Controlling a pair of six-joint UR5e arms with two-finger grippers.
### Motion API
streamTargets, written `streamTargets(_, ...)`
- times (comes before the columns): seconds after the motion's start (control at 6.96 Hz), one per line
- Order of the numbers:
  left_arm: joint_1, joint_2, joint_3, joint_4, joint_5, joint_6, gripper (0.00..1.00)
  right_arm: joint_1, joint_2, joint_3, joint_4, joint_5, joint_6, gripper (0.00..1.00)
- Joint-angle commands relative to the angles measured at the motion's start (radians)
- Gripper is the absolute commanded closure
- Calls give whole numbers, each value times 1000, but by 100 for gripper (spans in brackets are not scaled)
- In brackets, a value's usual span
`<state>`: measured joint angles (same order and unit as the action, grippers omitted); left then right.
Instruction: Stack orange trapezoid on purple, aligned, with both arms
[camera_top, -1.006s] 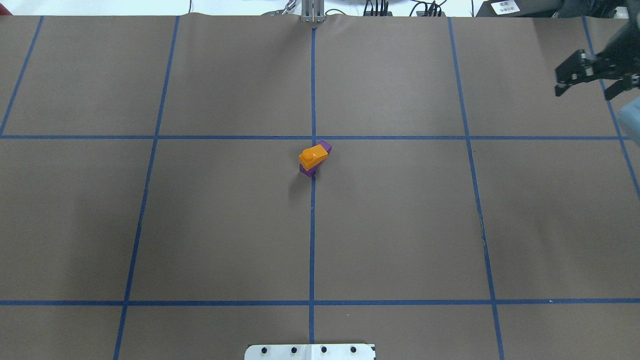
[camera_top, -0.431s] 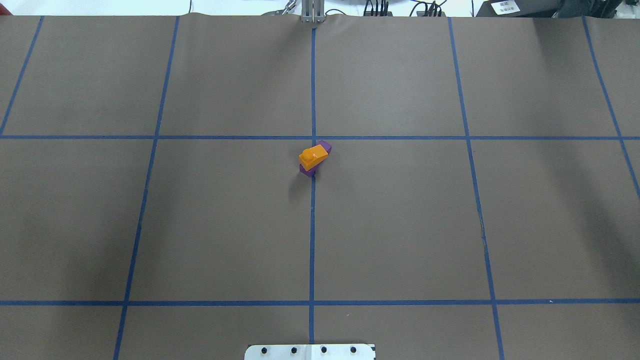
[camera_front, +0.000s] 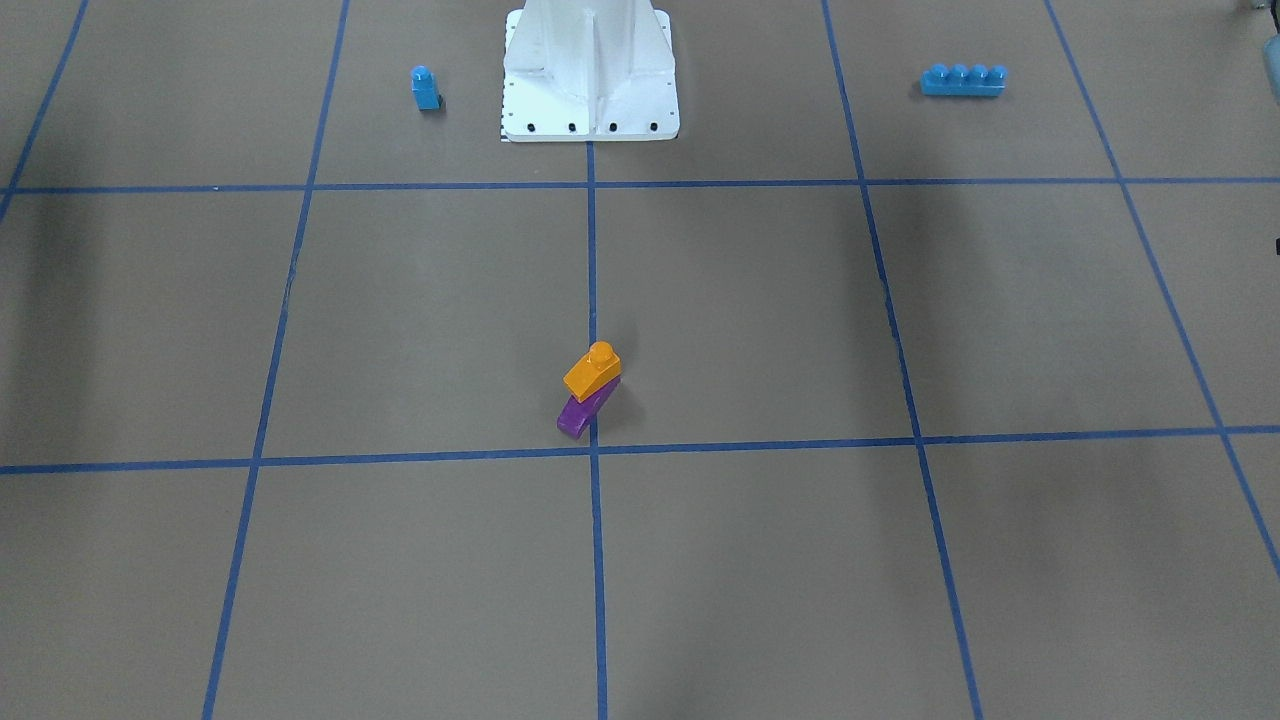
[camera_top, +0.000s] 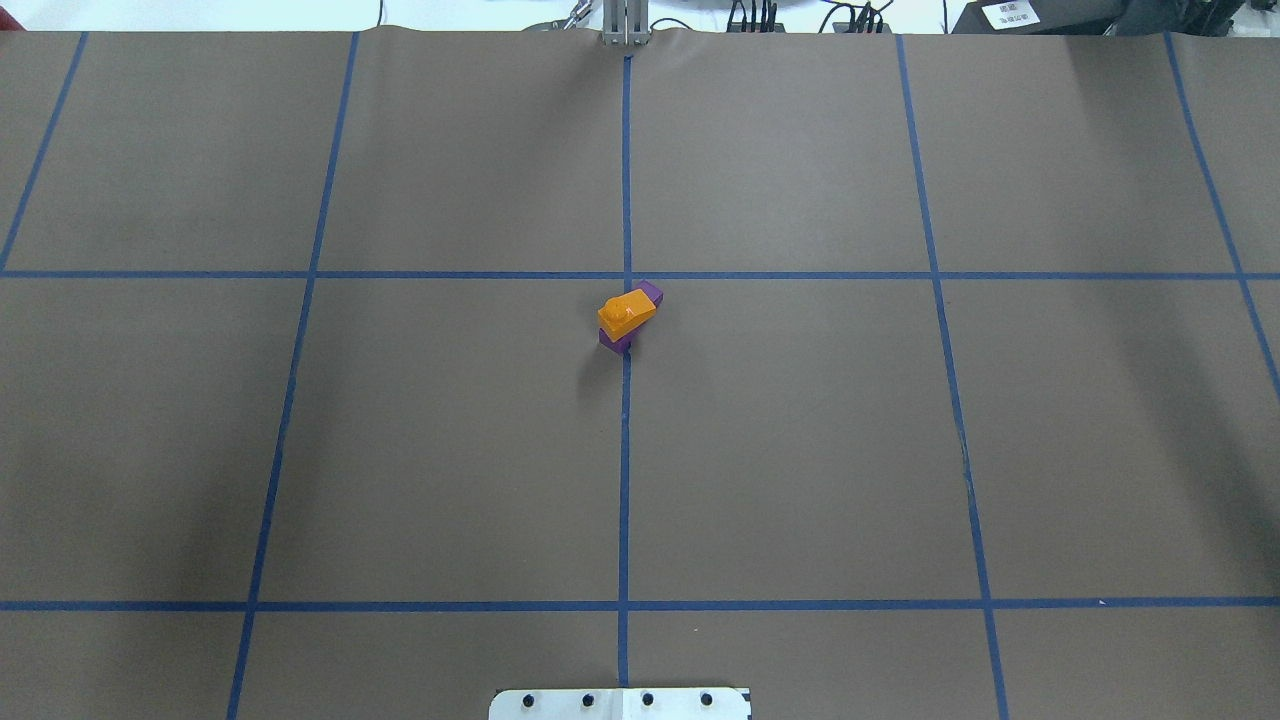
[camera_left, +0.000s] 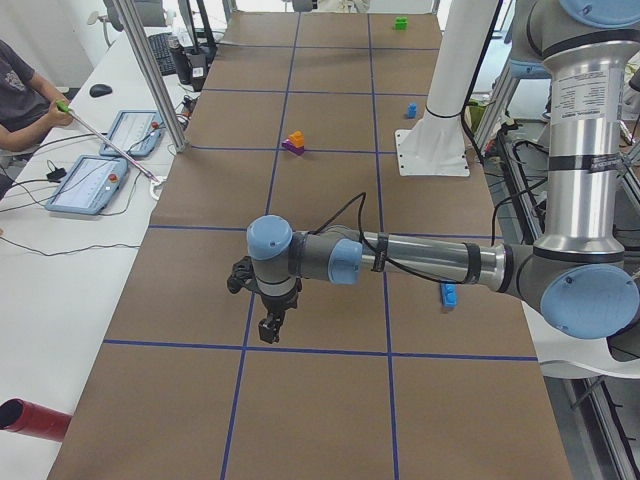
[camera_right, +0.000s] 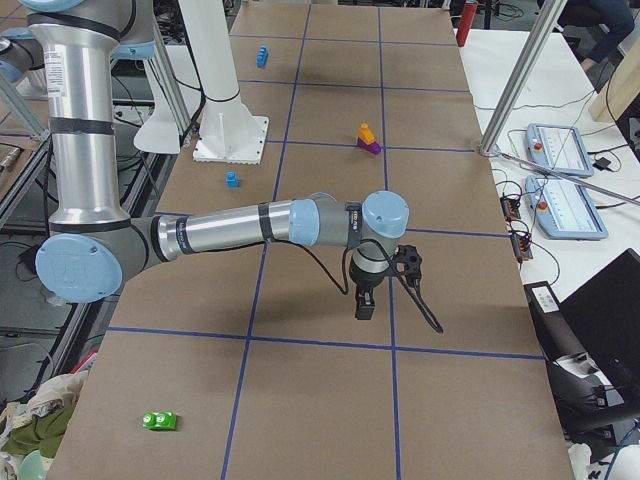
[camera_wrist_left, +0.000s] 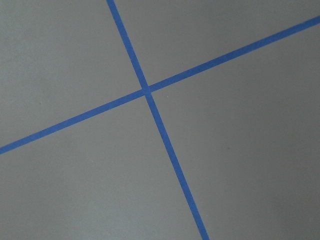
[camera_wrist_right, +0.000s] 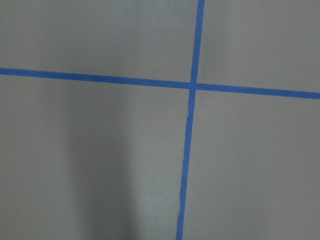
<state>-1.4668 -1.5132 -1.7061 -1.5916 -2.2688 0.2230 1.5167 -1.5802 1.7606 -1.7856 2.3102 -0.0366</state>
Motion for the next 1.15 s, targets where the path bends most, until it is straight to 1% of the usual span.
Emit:
streamTargets(0.0, -1, 7, 3, 2, 0, -7, 0, 7, -65, -4, 73, 6, 1, 0)
streamTargets(0.14, -1, 8, 5, 4, 0, -8, 0, 7, -69, -4, 78, 24, 3, 0)
streamTargets(0.29, -1, 8, 22, 5, -1, -5, 0, 7, -75, -4, 80, 24, 3, 0)
streamTargets(0.43, -32, 8, 14, 8, -3, -1, 0, 7, -76, -6, 80, 26, 4, 0)
streamTargets(0.72, -56, 8, 37, 9, -5, 1, 0, 8, -77, -4, 80, 29, 4, 0)
streamTargets(0.86, -63, 8, 34, 30, -17, 1, 0, 10, -78, -4, 78, 53, 4, 0)
streamTargets(1.01, -63, 8, 36, 33, -24, 1, 0, 10, -78, -4, 80, 57, 4, 0)
